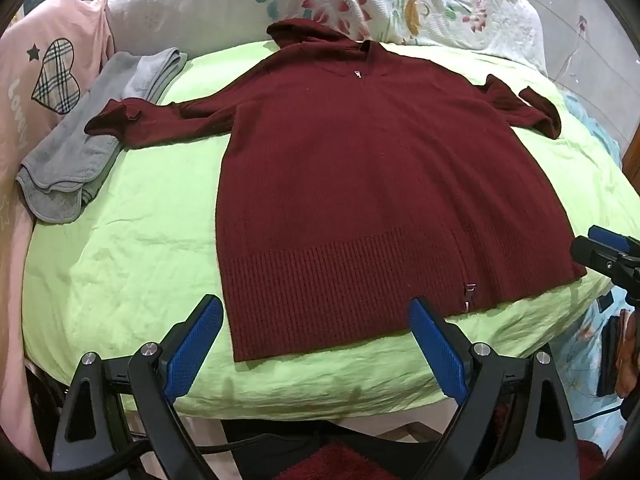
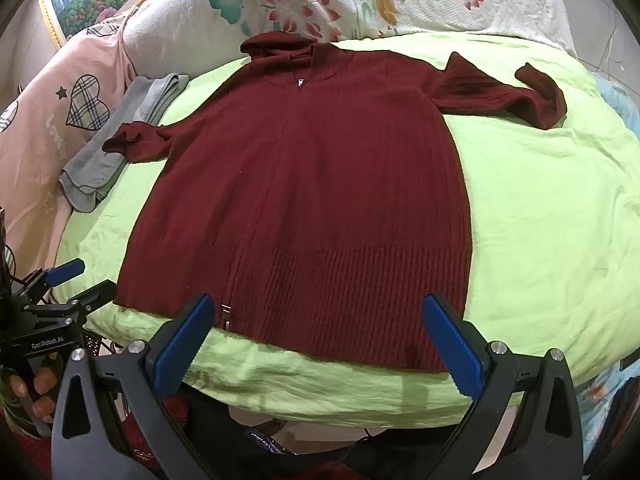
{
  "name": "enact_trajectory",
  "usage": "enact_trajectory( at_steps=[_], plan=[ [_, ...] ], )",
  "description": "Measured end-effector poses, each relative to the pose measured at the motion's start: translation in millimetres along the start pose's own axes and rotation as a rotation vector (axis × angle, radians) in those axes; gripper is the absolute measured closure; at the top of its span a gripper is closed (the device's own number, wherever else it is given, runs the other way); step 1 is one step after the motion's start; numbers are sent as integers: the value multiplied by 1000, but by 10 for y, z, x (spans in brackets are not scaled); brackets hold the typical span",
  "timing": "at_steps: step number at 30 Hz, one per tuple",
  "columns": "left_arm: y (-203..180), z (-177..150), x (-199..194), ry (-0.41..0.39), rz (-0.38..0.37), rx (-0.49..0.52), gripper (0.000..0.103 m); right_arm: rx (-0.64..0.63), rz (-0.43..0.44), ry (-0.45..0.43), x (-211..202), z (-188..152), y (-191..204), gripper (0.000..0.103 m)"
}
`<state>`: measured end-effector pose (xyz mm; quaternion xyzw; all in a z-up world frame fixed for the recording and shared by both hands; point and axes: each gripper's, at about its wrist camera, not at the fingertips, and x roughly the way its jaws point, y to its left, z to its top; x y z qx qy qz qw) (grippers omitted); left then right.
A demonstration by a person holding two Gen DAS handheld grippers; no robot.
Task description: Fold large clothes
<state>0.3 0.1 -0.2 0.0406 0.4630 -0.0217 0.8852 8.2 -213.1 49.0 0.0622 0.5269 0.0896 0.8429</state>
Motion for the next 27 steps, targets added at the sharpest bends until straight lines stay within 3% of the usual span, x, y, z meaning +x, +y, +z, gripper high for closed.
enact_trajectory(
  at_steps=[27],
  plan=[
    [-11,11,-28,-4,-20,-13,8,1,8,-3,20,-43,16,0]
  ],
)
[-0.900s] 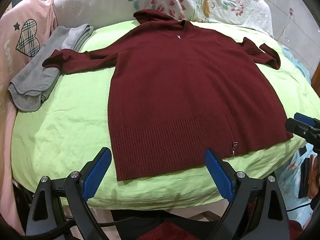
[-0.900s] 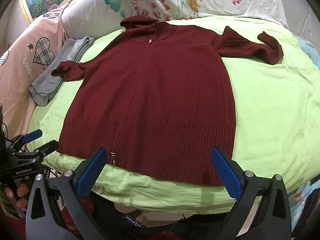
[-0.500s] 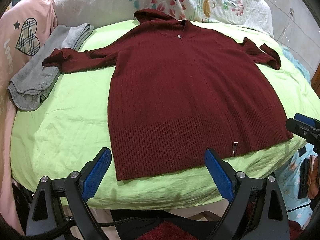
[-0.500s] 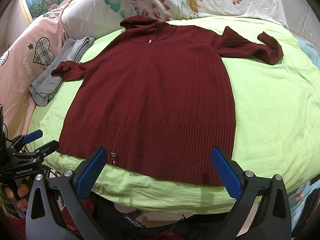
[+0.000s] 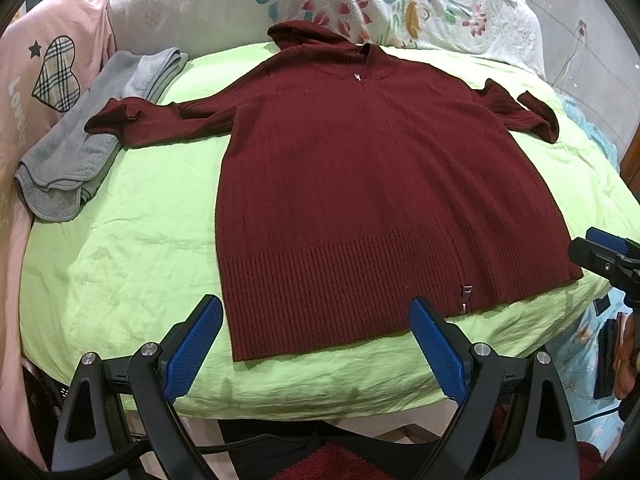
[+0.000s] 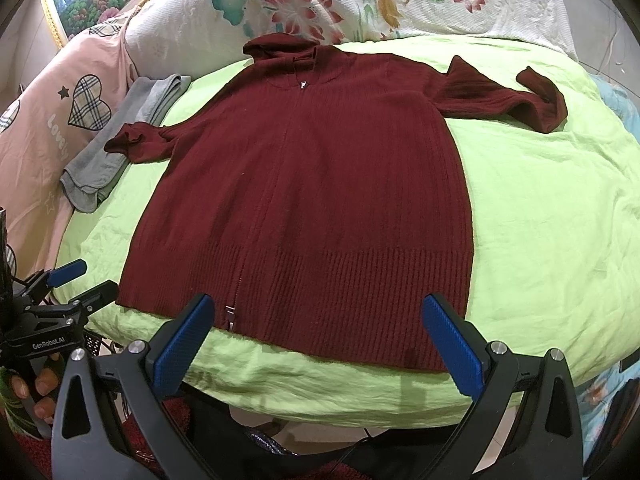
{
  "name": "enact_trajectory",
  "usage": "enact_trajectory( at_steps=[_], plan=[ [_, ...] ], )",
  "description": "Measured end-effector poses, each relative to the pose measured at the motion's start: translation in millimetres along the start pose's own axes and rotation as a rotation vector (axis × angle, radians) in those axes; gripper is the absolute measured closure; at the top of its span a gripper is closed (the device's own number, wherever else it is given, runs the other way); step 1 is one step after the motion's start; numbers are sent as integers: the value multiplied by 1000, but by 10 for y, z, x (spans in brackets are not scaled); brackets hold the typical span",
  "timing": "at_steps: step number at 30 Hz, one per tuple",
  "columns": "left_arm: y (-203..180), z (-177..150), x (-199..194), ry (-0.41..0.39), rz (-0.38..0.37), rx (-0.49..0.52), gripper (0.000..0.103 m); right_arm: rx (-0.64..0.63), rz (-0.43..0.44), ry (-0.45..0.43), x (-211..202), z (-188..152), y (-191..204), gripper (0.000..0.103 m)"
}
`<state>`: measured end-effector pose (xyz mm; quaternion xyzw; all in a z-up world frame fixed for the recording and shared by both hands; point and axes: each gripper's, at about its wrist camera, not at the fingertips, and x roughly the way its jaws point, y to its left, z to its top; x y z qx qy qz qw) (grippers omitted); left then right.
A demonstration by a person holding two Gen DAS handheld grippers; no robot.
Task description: Fold large clothes
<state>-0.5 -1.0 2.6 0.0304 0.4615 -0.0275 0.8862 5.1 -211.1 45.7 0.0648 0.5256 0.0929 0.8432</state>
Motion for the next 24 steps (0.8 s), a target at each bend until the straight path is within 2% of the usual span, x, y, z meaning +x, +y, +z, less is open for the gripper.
enact_trajectory(
  at_steps=[14,24],
  plan=[
    [6,5,-17,-9,-27,-20,8,3,2,-1,-2,10,-2,0],
    [-27,57,55,22,47,33,8,15,10,1,23,32,-33,0]
  ],
)
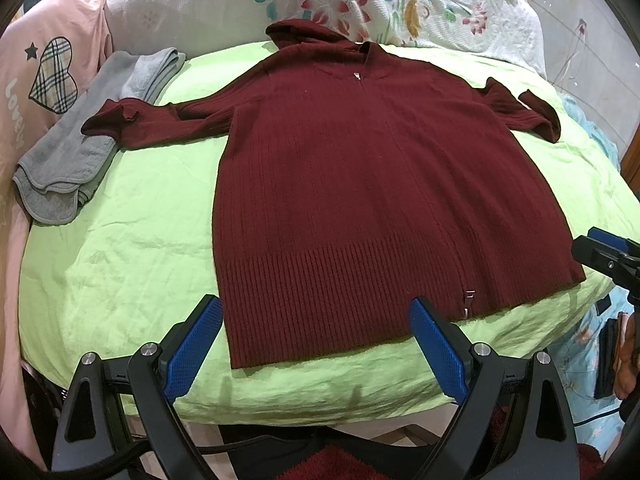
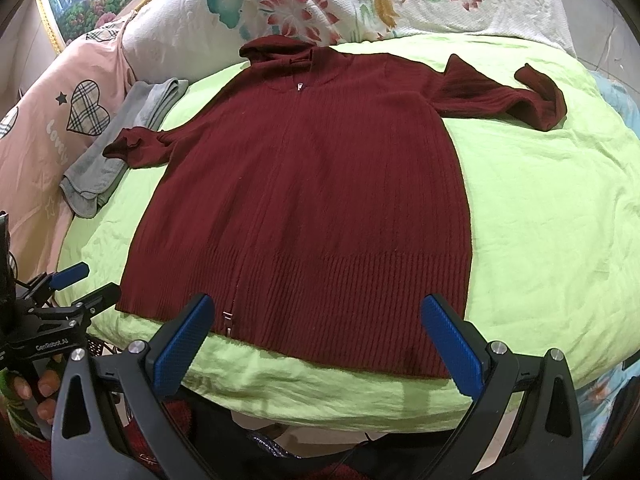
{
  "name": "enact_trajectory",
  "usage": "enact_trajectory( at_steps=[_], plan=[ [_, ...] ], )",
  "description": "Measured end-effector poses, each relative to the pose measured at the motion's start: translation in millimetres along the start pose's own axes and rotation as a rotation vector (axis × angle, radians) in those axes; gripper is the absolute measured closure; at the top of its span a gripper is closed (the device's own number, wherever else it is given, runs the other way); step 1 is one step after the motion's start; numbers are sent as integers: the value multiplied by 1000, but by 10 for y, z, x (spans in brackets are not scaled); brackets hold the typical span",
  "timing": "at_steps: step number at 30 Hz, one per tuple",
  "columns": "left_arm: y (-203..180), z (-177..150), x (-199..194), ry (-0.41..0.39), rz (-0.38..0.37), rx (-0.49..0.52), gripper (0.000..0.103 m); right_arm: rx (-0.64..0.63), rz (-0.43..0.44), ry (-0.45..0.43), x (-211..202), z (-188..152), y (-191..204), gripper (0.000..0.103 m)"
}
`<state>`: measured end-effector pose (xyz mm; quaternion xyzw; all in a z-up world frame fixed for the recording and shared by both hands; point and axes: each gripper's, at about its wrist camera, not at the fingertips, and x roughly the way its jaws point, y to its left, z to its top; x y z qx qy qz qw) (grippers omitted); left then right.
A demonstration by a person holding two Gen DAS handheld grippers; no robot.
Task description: Fold large clothes
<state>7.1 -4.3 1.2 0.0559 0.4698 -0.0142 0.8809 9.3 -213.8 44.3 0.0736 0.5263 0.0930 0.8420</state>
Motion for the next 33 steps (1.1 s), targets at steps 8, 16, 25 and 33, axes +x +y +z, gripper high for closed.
enact_trajectory(
  at_steps=[8,16,25,33],
  plan=[
    [-4,86,82,-17,-29,0,7,18,-4,-4,30,36,-71,0],
    [5,314,263,-30,-5,-6,7,105,-53,-63,-15,267,-557,0],
    [52,536,466,-54,23,-28,7,206,-183,-181,-118,923,-1527,6],
    [-72,626,747,23,43,27,7,206,-354,-203,255,1888,-2579,35]
  ],
)
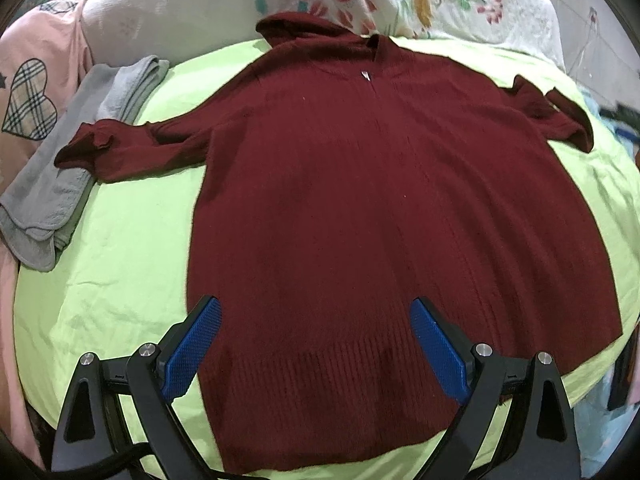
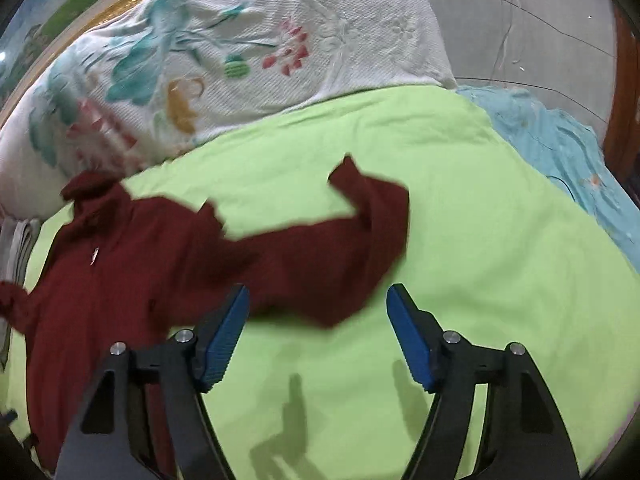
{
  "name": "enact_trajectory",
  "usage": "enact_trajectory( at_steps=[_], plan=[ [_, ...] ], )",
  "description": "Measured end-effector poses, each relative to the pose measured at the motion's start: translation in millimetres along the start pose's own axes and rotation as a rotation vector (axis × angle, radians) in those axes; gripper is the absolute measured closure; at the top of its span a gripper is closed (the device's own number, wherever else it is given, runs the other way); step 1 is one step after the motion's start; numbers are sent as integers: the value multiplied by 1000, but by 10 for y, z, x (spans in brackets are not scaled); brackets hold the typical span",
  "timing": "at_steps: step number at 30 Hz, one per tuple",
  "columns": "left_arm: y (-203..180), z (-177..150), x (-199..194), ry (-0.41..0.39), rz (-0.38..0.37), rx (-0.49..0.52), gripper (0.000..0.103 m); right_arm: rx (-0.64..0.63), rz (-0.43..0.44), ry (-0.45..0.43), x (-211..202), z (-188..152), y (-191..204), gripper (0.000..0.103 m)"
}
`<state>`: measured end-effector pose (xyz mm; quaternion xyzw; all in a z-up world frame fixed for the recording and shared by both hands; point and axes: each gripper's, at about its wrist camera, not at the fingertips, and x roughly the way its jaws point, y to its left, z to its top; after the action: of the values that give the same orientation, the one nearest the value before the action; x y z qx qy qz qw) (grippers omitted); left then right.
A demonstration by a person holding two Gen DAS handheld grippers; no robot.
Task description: Fold large clothes
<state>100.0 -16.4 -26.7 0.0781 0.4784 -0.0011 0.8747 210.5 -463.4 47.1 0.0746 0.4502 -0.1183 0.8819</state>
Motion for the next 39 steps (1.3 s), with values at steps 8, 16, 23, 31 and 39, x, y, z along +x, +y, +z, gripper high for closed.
enact_trajectory(
  at_steps=[8,16,23,31,39],
  plan=[
    [-53,160,289,58,-22,-3,7,-87,-125,75,927,509,-117,44],
    [-94,316,438,55,-42,-17,7,-17,-100,90,1131,591,-225,97],
    [-65,351,458,42,-74,-38,7,58,169,9,751,576,348,97],
    [129,326,401,27,-104,-121,7,86,500,10,643,410,1801,97],
    [435,295,373,7,-159,-226,7,-16,722,145,921,19,3383,97]
  ],
)
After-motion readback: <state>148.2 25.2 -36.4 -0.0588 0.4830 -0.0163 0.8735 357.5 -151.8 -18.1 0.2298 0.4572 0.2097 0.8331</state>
